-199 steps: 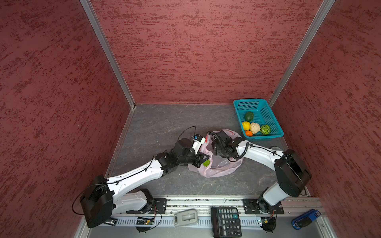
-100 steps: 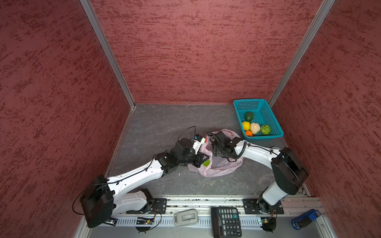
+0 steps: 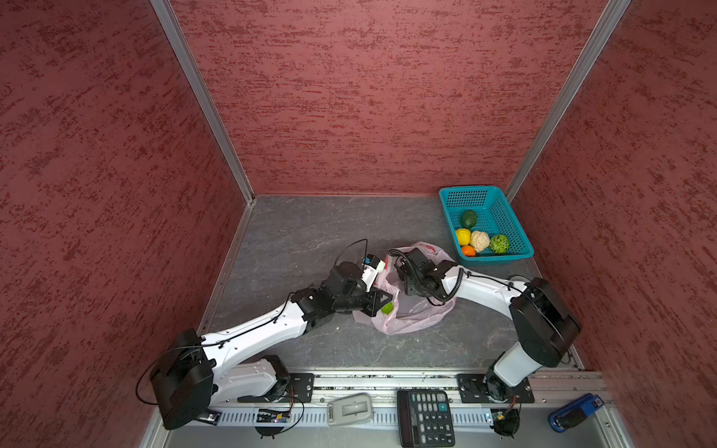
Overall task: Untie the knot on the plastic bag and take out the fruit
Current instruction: 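Lower the right gripper into the bag onto the dark avocado, then grasp the dark avocado with the right gripper and lift it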
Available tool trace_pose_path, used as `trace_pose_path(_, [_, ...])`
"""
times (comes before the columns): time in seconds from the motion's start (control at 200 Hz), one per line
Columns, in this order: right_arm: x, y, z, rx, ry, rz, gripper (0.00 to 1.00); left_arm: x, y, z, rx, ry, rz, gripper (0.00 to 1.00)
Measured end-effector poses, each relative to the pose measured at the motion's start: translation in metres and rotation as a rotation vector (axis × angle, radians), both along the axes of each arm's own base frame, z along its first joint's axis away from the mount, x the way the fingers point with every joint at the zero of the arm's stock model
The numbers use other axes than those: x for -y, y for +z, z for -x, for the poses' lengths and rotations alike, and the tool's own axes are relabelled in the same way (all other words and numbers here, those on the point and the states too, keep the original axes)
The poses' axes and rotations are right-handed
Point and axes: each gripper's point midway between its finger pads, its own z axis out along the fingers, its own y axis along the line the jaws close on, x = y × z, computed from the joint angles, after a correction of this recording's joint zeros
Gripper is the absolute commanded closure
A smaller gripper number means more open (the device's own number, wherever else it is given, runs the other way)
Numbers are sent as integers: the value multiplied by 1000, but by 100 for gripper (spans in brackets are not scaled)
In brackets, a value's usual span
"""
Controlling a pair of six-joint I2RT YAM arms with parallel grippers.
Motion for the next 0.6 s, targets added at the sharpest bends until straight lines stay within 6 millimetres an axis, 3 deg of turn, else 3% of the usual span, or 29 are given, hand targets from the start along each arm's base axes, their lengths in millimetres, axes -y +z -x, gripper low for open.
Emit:
trace_pose_path(0.135, [-1, 2, -1, 9, 19, 2, 57, 0, 1, -1, 0, 5, 6, 100])
trace_pose_path(0.291, [-5, 7, 0, 15, 48, -17, 58, 0, 1, -2, 1, 10, 6, 100])
trace_pose_path(0.601, [-41, 52, 24, 82, 182, -135, 58, -6, 0, -12, -1, 71, -1, 100])
